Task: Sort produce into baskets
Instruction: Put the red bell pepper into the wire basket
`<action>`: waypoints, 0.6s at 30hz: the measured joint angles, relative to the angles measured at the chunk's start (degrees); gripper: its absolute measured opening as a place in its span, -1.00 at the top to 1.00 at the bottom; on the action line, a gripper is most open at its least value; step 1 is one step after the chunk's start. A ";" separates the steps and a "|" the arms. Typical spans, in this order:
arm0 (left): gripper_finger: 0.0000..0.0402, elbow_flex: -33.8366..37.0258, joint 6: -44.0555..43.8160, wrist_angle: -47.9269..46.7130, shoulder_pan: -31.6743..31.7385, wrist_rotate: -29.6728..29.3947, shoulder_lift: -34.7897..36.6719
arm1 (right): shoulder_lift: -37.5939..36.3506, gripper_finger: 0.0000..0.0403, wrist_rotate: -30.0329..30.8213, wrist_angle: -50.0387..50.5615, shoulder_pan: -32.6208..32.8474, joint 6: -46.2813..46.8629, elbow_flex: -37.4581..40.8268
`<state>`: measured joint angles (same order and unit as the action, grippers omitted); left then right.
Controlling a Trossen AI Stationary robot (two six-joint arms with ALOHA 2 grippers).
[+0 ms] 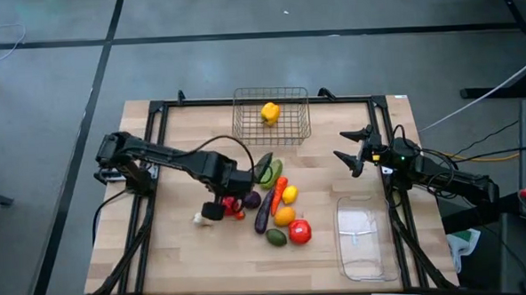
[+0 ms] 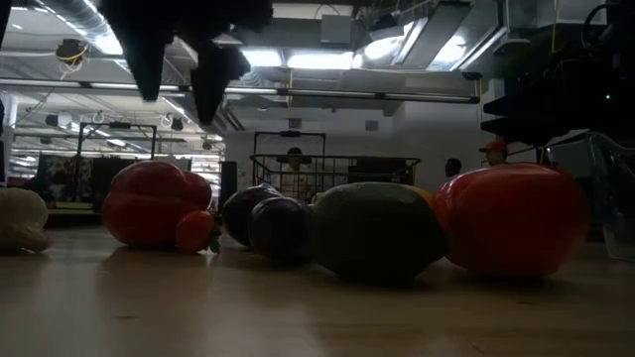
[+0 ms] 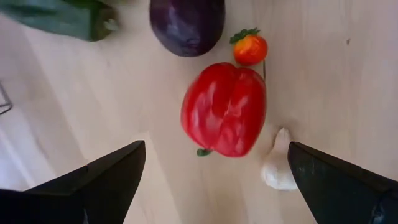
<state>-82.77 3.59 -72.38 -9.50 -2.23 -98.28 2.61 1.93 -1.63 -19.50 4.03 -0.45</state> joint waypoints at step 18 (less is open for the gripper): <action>-0.95 15.59 2.14 16.10 0.09 0.17 0.00 | 0.00 -0.84 0.01 0.00 0.00 0.00 0.00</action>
<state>-67.17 5.74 -56.28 -9.40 -2.06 -98.28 2.61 1.95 -1.63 -19.50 4.03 -0.46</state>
